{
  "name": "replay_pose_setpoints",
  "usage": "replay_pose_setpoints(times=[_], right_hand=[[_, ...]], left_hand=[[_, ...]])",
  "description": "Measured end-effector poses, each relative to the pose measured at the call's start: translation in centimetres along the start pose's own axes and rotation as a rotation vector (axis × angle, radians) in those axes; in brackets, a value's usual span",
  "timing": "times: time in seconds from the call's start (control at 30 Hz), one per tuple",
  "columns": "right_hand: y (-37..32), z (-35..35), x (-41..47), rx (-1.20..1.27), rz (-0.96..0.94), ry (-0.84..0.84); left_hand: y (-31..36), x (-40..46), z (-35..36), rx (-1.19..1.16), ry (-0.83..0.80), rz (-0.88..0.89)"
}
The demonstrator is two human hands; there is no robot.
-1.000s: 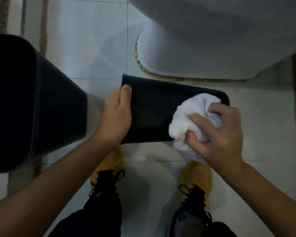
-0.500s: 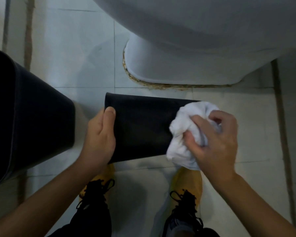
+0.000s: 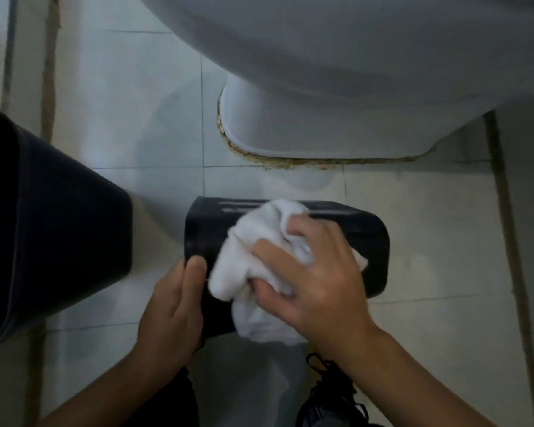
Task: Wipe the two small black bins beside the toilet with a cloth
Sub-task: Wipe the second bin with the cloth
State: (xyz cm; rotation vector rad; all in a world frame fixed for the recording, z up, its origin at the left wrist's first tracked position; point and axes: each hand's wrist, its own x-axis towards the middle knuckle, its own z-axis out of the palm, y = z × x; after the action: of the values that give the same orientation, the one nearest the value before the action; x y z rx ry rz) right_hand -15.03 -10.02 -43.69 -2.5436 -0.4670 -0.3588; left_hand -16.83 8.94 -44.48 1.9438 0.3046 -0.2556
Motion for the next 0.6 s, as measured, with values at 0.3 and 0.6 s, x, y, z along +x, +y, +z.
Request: replay_pose_setpoints(times=[0.3, 0.6], right_hand=[[0.2, -2.1, -5.8, -0.046, 0.149, 0.004], [-1.0, 0.5, -0.8, 0.059, 0.077, -0.128]], left_hand=[[3.2, 1.2, -0.1, -0.507, -0.101, -0.545], [1.0, 1.7, 1.1, -0.162, -0.135, -0.138]])
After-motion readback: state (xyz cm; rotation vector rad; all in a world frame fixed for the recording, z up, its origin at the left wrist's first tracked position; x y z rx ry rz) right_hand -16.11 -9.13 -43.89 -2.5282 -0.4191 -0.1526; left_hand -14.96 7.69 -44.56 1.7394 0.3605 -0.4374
